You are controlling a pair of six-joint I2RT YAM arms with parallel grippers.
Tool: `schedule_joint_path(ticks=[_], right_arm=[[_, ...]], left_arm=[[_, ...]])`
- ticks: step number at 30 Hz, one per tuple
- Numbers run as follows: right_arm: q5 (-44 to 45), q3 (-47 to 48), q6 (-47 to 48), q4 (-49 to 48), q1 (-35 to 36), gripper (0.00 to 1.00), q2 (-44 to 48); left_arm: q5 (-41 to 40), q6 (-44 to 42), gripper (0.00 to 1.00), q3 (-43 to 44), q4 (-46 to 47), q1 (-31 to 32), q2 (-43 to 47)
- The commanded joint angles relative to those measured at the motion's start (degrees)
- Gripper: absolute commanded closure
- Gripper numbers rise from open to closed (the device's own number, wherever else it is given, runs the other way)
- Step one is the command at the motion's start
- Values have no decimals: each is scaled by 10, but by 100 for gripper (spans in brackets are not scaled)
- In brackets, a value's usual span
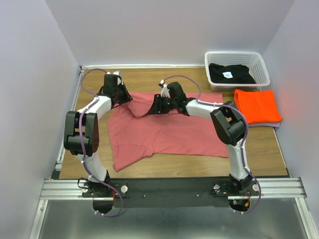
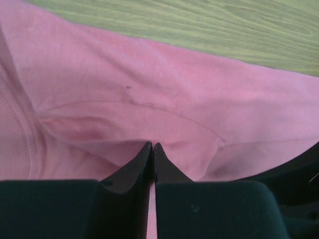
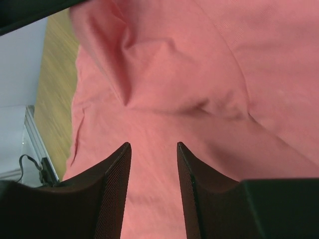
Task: Fold and stack the t-shirts
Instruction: Fold the tshirt
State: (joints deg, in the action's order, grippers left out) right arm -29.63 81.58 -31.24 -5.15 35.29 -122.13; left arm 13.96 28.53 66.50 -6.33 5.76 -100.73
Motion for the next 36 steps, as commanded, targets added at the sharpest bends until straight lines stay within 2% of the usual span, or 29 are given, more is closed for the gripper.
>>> schedule_joint_path(ticks=[1,4,5,8,15,24,36], right_arm=[[19,35,36,-14,14,55,-39],[23,60,55,-14,21,58,-54],[23,67,58,-14,22,59,-62],[23,78,73,-14,25,60,-72],[47,98,118,-13,36,61,-93],[129,116,181,-13,58,60,-104],[191,152,218,-12,74,59,-119]], left_arm=[[10,7,89,51,-3,-1,-32],[1,13,91,71,-4,-7,-49],[1,16,97,78,-4,-10,-54],[-5,20,98,107,-4,-18,-74],[-7,30,98,141,-9,-18,-115],[-17,36,99,174,-20,-19,-152],[-32,31,99,191,-36,-19,-165]])
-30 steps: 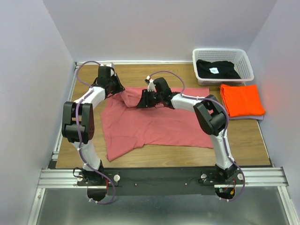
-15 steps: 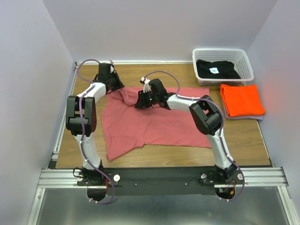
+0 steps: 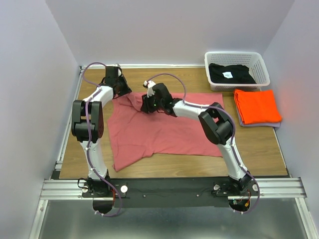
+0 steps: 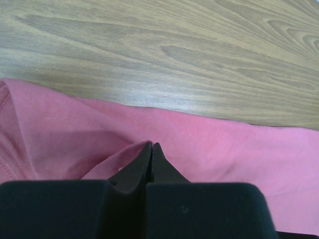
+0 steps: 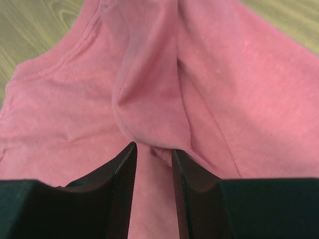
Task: Fold and stack the t-shirts
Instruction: Fold the tshirt
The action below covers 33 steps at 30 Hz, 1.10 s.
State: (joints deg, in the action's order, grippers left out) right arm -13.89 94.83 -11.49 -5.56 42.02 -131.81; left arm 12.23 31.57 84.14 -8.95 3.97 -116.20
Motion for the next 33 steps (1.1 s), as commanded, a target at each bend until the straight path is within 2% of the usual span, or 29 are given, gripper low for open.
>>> schedule_joint_path(ticks=[1,17,22,26,33], right_arm=[[34,20,22,-8,8,59,-25],[70,-8,47,10,20,60,-59],[78,-19,60,10,20,80,-43],[72,-22,66,10,20,90,-18],[50,-42,74,12,21,92,44]], left_arm=[[-14,1,99,16,-9,0,-10],[-14,-3,99,20,-19,-3,-16],[-15,-5,99,24,-26,-3,-14],[-19,-5,99,30,-34,-5,-10],[-27,-7,99,37,-57,-7,13]])
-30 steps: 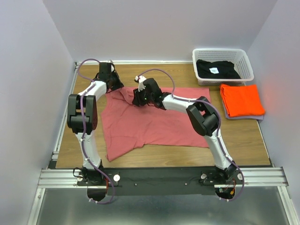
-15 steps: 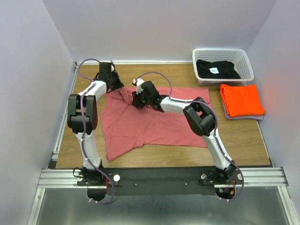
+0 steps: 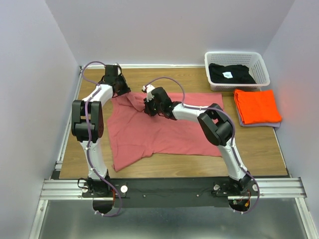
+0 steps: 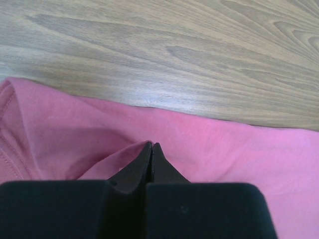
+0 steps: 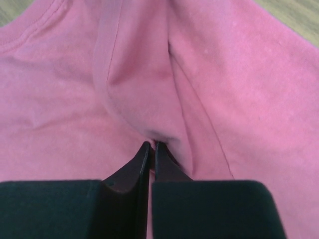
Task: Fold and stack the t-shirts
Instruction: Fold the tshirt
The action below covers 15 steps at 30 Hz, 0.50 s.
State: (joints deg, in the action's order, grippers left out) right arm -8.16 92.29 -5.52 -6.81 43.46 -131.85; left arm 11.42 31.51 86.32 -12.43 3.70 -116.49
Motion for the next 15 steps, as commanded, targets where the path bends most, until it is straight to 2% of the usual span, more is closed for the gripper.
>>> schedule_joint_path(ticks=[1,8,15], right_arm=[[-11,-22,16,27,6,92,51],[-52,-47,22,46,7,92,82],[-76,-76,25,58,6,92,102]], left_arm=[[-21,-7,99,15,-26,-5,19],[-25,5,99,-29,-50,-6,63],[-35,10,99,-108,-55,-7,148]])
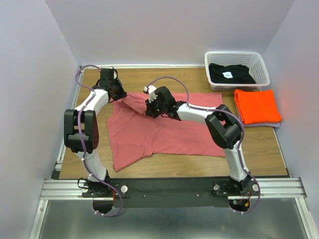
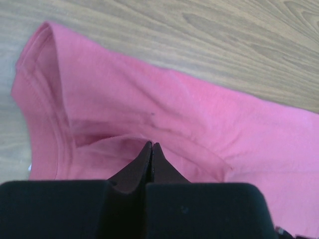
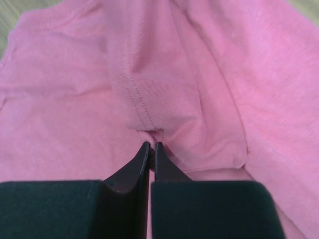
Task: Fold and stack the t-shirts
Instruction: Fold the tshirt
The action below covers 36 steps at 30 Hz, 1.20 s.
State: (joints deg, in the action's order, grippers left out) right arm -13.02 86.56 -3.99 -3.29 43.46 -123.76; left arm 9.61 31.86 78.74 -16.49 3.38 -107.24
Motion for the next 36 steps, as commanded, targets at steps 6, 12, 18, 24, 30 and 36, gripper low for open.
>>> schedule_joint_path(ticks=[6,12,18,24,30,36], right_arm=[[-28,-40,19,25,6,92,28],[-25,-58,30,29,5,95,42],[-41,-60,35,47,5,98,57],[-54,-62,54,65,5,97,57],[-68,-67,57,71,5,97,49],[-59,-68,60,75,1,87,44]], left_arm=[[-44,2,99,-110,-18,-3,130],[-56,-6,99,-168,-16,-5,154],[-61,-2,99,-186,-11,-4,161],[-71,-1,99,-201,-21,-4,181],[-91,0,99,-225,-15,-4,186],[-116,24,96,-266,12,-4,191]])
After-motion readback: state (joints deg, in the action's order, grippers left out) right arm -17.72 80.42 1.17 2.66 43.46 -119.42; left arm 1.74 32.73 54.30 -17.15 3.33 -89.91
